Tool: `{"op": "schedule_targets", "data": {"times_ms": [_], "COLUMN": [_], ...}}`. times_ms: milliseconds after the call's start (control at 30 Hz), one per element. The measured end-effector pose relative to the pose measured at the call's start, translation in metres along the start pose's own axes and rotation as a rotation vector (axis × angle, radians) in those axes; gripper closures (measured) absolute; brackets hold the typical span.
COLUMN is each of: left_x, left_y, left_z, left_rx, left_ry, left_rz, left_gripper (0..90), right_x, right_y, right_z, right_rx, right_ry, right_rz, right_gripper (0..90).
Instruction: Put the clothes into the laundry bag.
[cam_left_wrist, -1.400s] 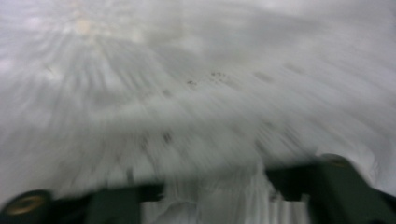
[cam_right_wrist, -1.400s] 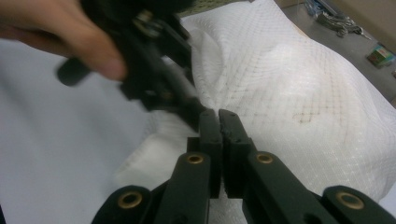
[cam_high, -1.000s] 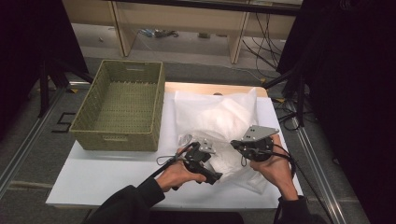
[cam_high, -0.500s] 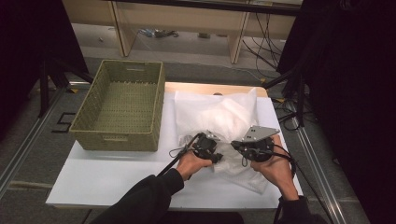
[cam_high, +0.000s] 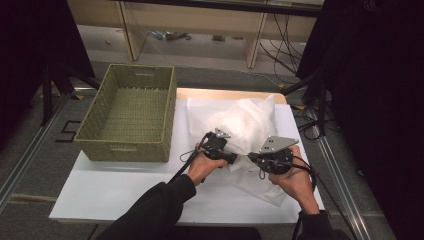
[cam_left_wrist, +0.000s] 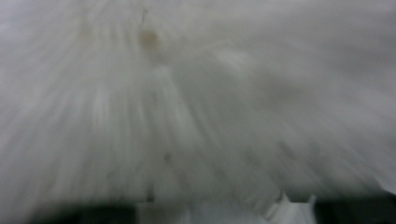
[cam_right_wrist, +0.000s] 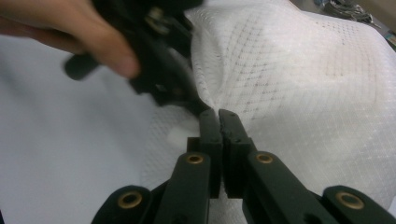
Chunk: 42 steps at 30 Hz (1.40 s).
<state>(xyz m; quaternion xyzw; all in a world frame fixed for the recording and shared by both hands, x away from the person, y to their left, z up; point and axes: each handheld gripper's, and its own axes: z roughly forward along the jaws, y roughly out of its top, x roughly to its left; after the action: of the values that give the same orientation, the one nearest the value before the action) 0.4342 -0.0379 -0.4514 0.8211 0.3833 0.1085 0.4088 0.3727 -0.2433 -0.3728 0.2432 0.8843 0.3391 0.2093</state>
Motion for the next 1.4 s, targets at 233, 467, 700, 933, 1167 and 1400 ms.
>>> {"op": "schedule_targets", "data": {"times_ms": [233,467,700,933,1167,1400], "left_x": [0.013,0.014,0.018,-0.001,0.017,0.012], "left_y": [-0.010,-0.008,-0.002,0.014,0.006,-0.005], "left_z": [-0.022,0.014,0.027,0.023,0.034,-0.002], "left_rx": [0.018,0.024,0.022,-0.090,-0.044,0.021], "left_ry": [0.063,0.058,-0.024,-0.117,-0.078,-0.038], "left_rz": [0.063,-0.030,-0.143,-0.118,-0.148,-0.024], "left_gripper": [25.7,25.2,66.5,75.1,58.4,32.2], "right_x": [0.002,0.002,0.000,-0.003,-0.004,-0.005], "right_y": [0.003,0.003,0.003,0.002,0.001,-0.002], "right_z": [-0.001,0.002,-0.002,-0.005,-0.004,-0.002], "right_rx": [0.001,0.004,0.004,-0.004,-0.004,0.012], "right_ry": [-0.002,-0.003,-0.002,-0.021,-0.014,-0.015], "right_rz": [0.002,-0.010,0.000,0.016,0.000,0.034], "right_gripper": [89.9,89.9,89.9,89.9,89.9,89.9]}}
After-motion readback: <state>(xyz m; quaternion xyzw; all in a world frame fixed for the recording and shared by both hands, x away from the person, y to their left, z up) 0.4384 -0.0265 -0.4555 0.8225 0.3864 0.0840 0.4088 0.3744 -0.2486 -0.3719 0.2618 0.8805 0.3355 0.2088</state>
